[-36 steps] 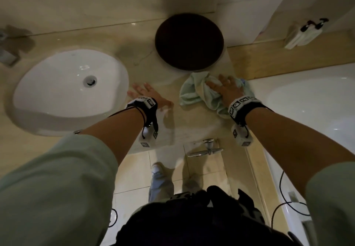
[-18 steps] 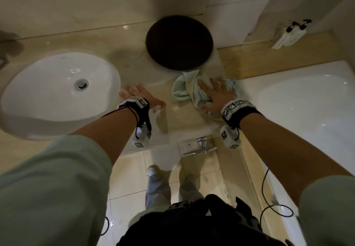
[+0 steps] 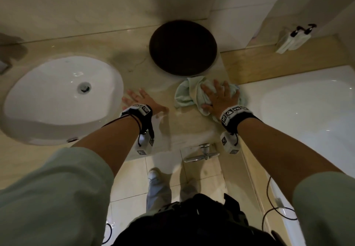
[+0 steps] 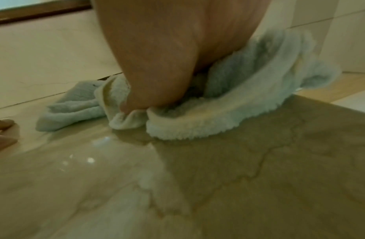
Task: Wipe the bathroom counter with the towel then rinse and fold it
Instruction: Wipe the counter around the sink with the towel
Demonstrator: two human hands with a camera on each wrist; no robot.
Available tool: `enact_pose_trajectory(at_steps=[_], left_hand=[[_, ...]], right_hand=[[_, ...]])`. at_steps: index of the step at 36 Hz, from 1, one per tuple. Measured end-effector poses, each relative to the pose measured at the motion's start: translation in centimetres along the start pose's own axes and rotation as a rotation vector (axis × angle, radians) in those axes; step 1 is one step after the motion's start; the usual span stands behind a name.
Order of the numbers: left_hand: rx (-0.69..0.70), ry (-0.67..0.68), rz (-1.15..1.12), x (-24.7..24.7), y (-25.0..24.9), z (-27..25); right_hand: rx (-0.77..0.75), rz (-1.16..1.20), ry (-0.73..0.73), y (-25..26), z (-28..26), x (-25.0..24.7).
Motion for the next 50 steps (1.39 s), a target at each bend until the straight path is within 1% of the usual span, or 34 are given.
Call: enact_pose_trajectory(at_steps=[5, 7, 8, 9, 11, 12, 13, 14, 16, 17, 20, 22, 23, 26, 27, 29, 32, 35, 39, 42, 46, 50], left_hand=[[0.005, 0.004, 0.006, 0.0, -0.1, -0.2], [0.011, 0.003, 0.005, -0.1, -0.2, -0.3], [0.013, 0.006, 0.007, -0.2, -0.2, -0.3], [0.011, 0.011, 0.009, -0.2, -0.2, -0.3], [0.003, 0.02, 0.009, -0.2, -0.2, -0.4], [0.003, 0.024, 0.008, -0.2, -0.2, -0.4], [0.003, 0.025, 0.009, -0.2, -0.2, -0.4], [0.004, 0.025, 0.006, -0.2, -0.1, -0.4], [0.004, 0.019, 0.001, -0.2, -0.1, -0.4], [0.004, 0.014, -0.001, -0.2, -0.1, -0.5], [0.012, 0.004, -0.006, -0.3, -0.4, -0.9], [0.014, 0.003, -0.01, -0.4, -0.5, -0.9], [0.012, 0.003, -0.008, -0.4, -0.4, -0.8], [0.001, 0.007, -0.005, -0.3, -0.2, -0.3], [-0.002, 0.009, -0.002, -0.3, -0.1, -0.2], [-0.001, 0.015, 0.0, -0.2, 0.0, -0.1], [0.003, 0.014, -0.001, -0.2, -0.1, 0.0], [-0.002, 0.023, -0.004, -0.2, 0.0, 0.1], [-0.009, 0.02, 0.001, -0.1, -0.2, -0.1], [-0.019, 0.016, 0.005, -0.2, -0.2, -0.2], [-0.008, -0.001, 0.01, -0.3, -0.2, -0.5], [0.008, 0.022, 0.01, 0.1, 0.3, -0.1]], right_hand=[[-0.058, -0.029, 0.046, -0.3, 0.3, -0.4], [-0.067, 0.007, 0.069, -0.4, -0.2, -0.4], [-0.036, 0.066, 0.062, -0.6, -0.4, -0.6], [0.031, 0.147, 0.034, -1.0, -0.5, -1.1], [0.266, 0.303, -0.036, -2.6, -1.0, -2.0], [0.4, 0.366, -0.029, -3.6, -1.4, -2.0], [0.507, 0.437, 0.008, -4.1, -1.8, -1.8], [0.583, 0.503, 0.058, -4.4, -2.0, -1.4], [0.641, 0.59, 0.144, -4.0, -2.4, -1.2], [0.639, 0.614, 0.177, -3.5, -2.6, -1.4], [0.61, 0.577, 0.24, -1.9, -3.5, -2.5], [0.564, 0.56, 0.263, -0.6, -3.2, -2.6], [0.572, 0.555, 0.247, -0.3, -2.6, -2.4], [0.742, 0.535, 0.154, -0.8, -1.0, -1.5], [0.751, 0.543, 0.135, -0.8, -0.3, -1.2], [0.714, 0.529, 0.115, -0.7, 0.3, -1.6], [0.611, 0.479, 0.061, -0.8, 1.6, -2.5], [0.533, 0.445, 0.054, -0.9, 2.1, -3.2], [0.453, 0.444, 0.02, -1.1, 1.7, -3.6], [0.376, 0.432, -0.057, -0.7, 1.0, -3.9], [0.262, 0.373, -0.037, -0.3, -0.7, -2.3], [0.177, 0.29, -0.002, -0.1, -2.5, 0.2]])
Point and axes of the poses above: each hand's wrist, its own z-axis towards the middle knuckle, its own x-axis out of the palm, y = z × x, the point moved 9 cm from there along z, towards the middle knuckle, and after that the axes turned 13 degrees about x, right-handed, at the moved point
